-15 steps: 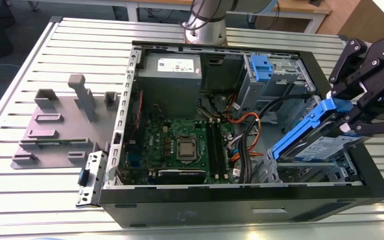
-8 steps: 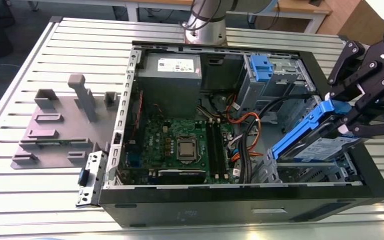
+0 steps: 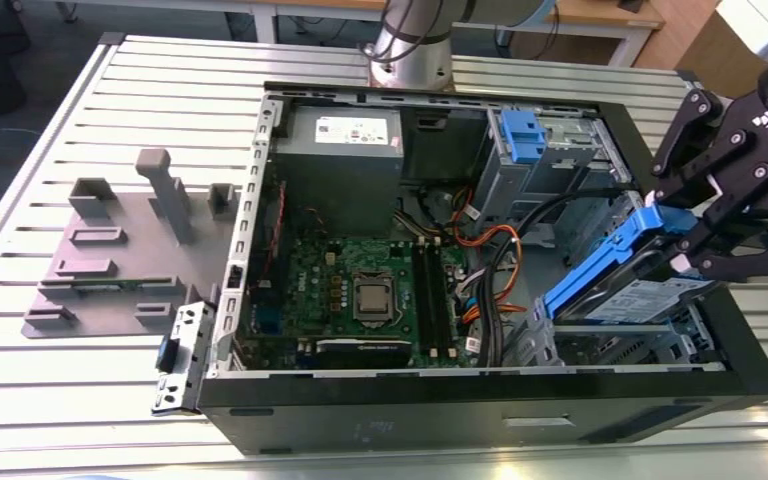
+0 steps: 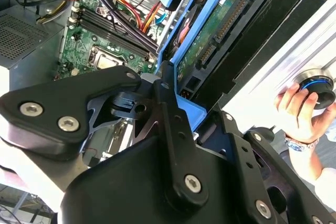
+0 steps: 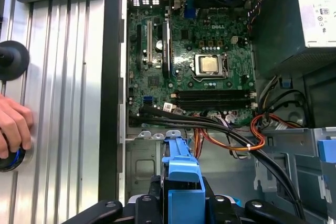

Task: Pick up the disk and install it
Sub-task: 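Insert the disk into the insertion slot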

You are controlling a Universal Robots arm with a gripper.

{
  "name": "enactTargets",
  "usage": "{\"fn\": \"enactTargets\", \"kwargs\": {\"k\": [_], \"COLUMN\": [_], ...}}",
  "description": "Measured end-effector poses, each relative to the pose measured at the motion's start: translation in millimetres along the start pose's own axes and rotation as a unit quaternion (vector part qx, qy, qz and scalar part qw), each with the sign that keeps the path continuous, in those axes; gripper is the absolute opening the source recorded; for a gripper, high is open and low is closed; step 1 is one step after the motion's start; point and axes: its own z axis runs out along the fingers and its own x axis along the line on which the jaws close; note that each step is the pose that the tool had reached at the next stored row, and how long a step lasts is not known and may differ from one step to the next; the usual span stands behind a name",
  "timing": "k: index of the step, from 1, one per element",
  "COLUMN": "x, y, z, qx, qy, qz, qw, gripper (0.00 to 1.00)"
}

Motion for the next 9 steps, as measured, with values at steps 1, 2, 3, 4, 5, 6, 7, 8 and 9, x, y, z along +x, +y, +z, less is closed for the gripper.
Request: {"fn": "enactTargets", "kwargs": {"k": [1,2,3,4,5,6,7,8,9], "x": [0.0,0.0,0.1,0.1,0.1,0.1,0.1,0.1,0.1], "y": [-0.1,-0.3,-0.4,-0.5,-0.6,-0.7,-0.9,-1.0,-1.1], "z": [0.7,1.3,2.0,2.6,3.2,3.9,4.6,5.2,5.9], "qx": [0.0000,0.0000,0.0000,0.0000,0.0000,0.0000,0.0000,0.0000,0.0000], "qy": [0.0000,0.0000,0.0000,0.0000,0.0001,0.0001,0.0000,0.0000,0.0000], "qz": [0.000,0.000,0.000,0.000,0.000,0.000,0.000,0.000,0.000], "qw": [1.00000,1.00000,1.00000,1.00000,1.00000,1.00000,1.00000,1.00000,1.00000], "gripper": [0.37,0.37,0.37,0.37,0.37,0.37,0.37,0.37,0.37]}}
